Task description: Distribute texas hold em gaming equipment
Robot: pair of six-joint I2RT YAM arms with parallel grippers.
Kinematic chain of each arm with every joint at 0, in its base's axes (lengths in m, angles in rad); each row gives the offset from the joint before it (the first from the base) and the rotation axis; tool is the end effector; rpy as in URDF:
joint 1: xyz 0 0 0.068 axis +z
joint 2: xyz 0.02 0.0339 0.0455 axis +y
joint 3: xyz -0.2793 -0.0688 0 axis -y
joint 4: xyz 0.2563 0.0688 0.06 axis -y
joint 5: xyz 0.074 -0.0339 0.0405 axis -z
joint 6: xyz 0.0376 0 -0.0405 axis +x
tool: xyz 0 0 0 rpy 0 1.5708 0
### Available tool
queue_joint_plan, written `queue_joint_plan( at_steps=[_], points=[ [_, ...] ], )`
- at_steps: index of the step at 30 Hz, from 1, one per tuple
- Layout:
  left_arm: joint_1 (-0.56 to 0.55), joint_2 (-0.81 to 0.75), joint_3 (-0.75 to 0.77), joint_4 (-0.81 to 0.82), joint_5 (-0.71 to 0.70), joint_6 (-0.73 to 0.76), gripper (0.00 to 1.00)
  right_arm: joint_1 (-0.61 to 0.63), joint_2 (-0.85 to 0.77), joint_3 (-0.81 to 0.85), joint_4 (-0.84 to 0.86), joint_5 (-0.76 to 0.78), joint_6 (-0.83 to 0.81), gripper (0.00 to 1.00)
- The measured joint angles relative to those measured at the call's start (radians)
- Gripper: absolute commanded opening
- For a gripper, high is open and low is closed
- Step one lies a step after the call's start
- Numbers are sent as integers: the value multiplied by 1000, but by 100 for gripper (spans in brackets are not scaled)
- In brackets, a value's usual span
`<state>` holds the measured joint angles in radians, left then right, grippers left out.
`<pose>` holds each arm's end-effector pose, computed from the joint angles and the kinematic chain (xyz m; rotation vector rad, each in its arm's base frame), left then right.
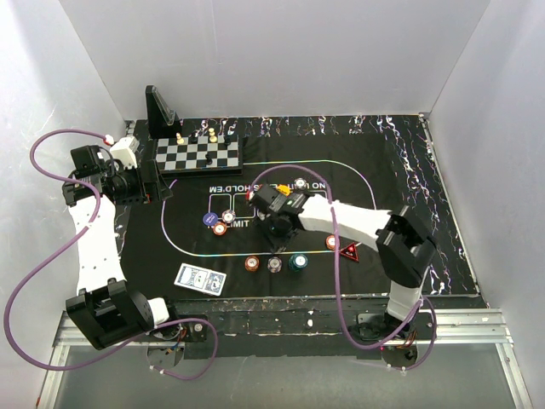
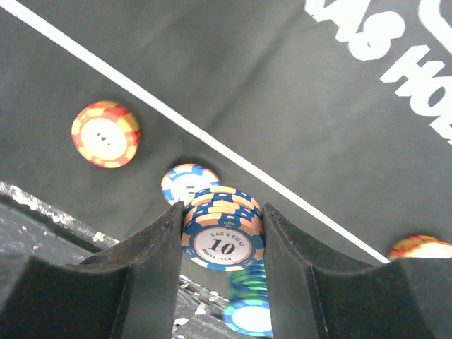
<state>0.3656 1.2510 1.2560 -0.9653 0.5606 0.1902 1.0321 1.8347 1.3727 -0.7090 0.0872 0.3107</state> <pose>0.2396 0.0703 0.3532 0.0066 2.3837 -0.4520 0.2041 0.3352 0.2199 -0.9526 2.5948 0.2540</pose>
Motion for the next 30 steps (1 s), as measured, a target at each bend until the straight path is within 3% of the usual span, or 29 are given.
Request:
queue_joint_plan(
  at_steps=[10, 18, 30],
  points=[
    [0, 0, 0, -4, 2, 7, 100, -378, -104, -6, 2, 84, 58, 19],
    [0, 0, -3, -4, 5, 11, 100, -607, -118, -136, 2, 135, 129, 18],
    [0, 0, -7, -4, 5, 22, 100, -632, -102, -278, 53, 135, 177, 15]
  ],
)
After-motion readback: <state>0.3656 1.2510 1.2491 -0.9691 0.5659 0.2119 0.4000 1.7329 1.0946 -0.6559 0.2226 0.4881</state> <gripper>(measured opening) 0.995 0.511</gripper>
